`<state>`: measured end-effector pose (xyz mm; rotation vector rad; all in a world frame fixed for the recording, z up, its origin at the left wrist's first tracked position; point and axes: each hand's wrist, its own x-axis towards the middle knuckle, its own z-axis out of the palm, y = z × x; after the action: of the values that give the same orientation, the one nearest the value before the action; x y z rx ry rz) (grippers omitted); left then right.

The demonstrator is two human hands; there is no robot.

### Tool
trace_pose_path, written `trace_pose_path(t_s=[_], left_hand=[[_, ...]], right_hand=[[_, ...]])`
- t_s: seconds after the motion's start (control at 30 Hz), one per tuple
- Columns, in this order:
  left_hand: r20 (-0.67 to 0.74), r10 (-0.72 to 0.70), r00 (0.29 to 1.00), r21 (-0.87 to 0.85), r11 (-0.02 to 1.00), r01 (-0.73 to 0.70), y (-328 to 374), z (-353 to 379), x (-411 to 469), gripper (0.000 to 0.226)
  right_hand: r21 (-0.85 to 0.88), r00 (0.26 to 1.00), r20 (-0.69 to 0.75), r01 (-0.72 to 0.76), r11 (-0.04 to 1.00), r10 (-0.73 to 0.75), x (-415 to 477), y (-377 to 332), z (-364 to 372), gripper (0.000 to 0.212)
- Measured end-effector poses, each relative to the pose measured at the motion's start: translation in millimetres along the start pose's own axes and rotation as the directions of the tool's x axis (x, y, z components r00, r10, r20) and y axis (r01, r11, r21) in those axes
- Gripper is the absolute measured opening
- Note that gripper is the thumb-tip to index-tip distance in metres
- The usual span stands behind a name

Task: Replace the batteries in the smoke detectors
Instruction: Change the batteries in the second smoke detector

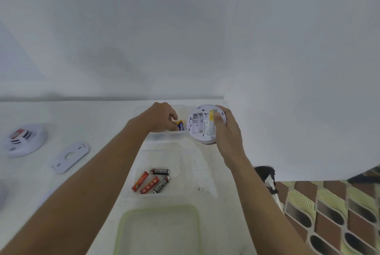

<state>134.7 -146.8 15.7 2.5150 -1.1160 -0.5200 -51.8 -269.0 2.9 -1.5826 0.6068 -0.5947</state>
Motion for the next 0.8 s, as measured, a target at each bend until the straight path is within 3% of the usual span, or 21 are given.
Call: trace_pose_path(t_s=[0.1,0.2,0.33,0.43,0.57,0.67,0.8], left_hand=[[0.059,-0.018,0.998,0.054,0.998,0.015,0.1,4.2,12.0,0.056],[0.083,-0.014,0.996,0.136,0.991,0.003,-2.0,10.1,18.2,0.049],[0.057,0.017,0.998,0.137,0.990,-0.025,-2.6,7.5,15.4,0.036],[0.006,-0.011,1.000,0.035,0.999,0.010,-2.3,2.1,5.8,0.035],[-0.210,-0.034,0.977,-0.197,0.980,-0.008,1.6,-2.4,-15.6,0.041],[-0.453,-0.002,0.891,-0.372,0.909,-0.187,12.5,-1.0,-34.5,0.043],[-0.540,0.113,0.834,-0.409,0.831,-0.377,34.5,3.7,-55.0,0.049]], right_hand=[[0.002,1.000,-0.006,-0.007,1.000,0.007,4.3,2.2,-1.9,0.024],[0.008,1.000,-0.002,-0.017,1.000,0.017,7.4,4.2,-2.5,0.024],[0.003,1.000,0.007,-0.018,1.000,0.018,9.0,5.3,-4.0,0.023],[0.008,1.000,0.006,-0.018,1.000,0.018,9.7,4.1,-3.8,0.022],[0.022,1.000,0.002,-0.019,1.000,0.019,9.0,2.6,-2.3,0.023],[0.024,1.000,-0.005,-0.007,1.000,0.007,7.0,1.4,1.0,0.023],[0.011,1.000,0.012,0.024,1.000,-0.024,3.1,-1.1,8.4,0.022]])
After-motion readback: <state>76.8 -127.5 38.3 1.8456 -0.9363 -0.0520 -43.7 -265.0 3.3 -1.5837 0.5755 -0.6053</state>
